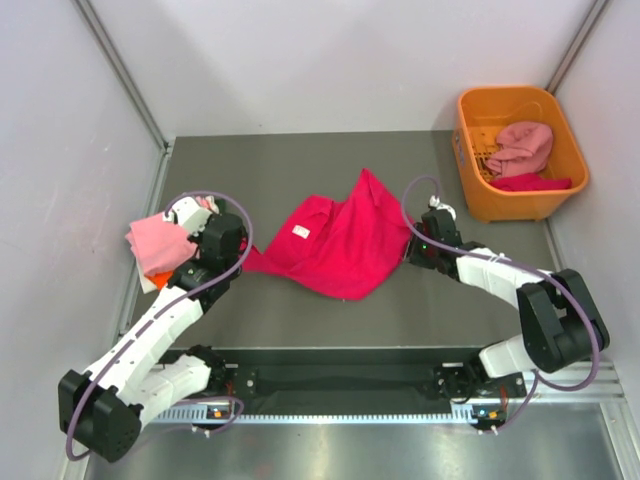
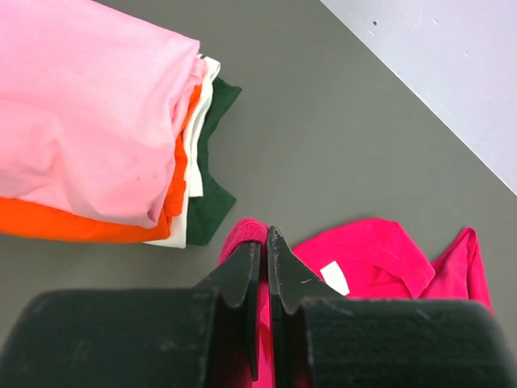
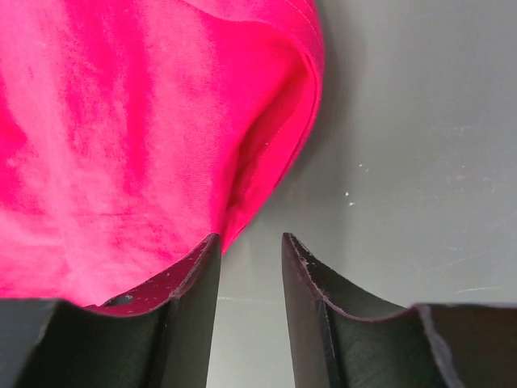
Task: Fold and stack the t-shirts
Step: Flatten the tshirt out
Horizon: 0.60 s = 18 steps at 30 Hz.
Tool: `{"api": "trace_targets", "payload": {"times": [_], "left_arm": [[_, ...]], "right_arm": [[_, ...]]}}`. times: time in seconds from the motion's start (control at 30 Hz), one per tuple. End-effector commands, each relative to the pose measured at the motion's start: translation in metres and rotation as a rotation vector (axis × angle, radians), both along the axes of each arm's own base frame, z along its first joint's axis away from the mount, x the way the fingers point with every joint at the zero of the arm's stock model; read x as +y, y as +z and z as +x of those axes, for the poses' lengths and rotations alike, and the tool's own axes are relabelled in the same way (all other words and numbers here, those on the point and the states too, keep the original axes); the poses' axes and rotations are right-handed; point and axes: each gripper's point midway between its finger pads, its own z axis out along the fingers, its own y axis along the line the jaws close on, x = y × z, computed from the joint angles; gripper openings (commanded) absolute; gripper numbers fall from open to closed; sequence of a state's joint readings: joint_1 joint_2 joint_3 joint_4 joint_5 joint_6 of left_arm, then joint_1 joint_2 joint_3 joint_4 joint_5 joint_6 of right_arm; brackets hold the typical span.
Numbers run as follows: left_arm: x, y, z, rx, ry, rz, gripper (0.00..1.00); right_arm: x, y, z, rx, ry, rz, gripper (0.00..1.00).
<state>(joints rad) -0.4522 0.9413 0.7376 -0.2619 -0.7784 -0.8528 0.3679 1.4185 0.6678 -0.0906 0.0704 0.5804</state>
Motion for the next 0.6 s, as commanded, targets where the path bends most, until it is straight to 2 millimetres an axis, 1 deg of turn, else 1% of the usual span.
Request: {"api": "trace_targets", "payload": {"times": [0.0,0.07,0.1,0.2,0.4,0.5,0.53,0.57], "left_arm": [[0.011,0.012,0.001,-0.052,0.057,0.008,0.00],[0.012,0.013,0.000,-0.057,0.059,0.006,0.00],[0.011,0.012,0.000,-0.054,0.057,0.007,0.00],[0.012,0.014,0.000,-0.059,0.059,0.005,0.00],[0.011,0.015,0.000,-0.059,0.055,0.002,0.00],[0.011,0.016,0.001,-0.062,0.059,0.003,0.00],[0.011,0.015,0.001,-0.054,0.057,0.007,0.00],[0.011,0.016,0.002,-0.057,0.057,0.006,0.00]], "right_arm": [[0.003,0.003,0.013,-0.034,-0.005,0.017,0.37],[0.006,0.000,0.015,-0.023,0.002,0.019,0.36],[0.007,-0.004,0.016,-0.011,0.005,0.016,0.36],[0.011,-0.006,0.021,-0.009,0.011,0.027,0.36],[0.015,-0.013,0.024,0.011,0.021,0.036,0.34],[0.017,-0.016,0.023,0.021,0.026,0.041,0.14],[0.016,-0.015,0.023,0.019,0.023,0.038,0.00],[0.015,-0.015,0.022,0.018,0.020,0.033,0.00]]}}
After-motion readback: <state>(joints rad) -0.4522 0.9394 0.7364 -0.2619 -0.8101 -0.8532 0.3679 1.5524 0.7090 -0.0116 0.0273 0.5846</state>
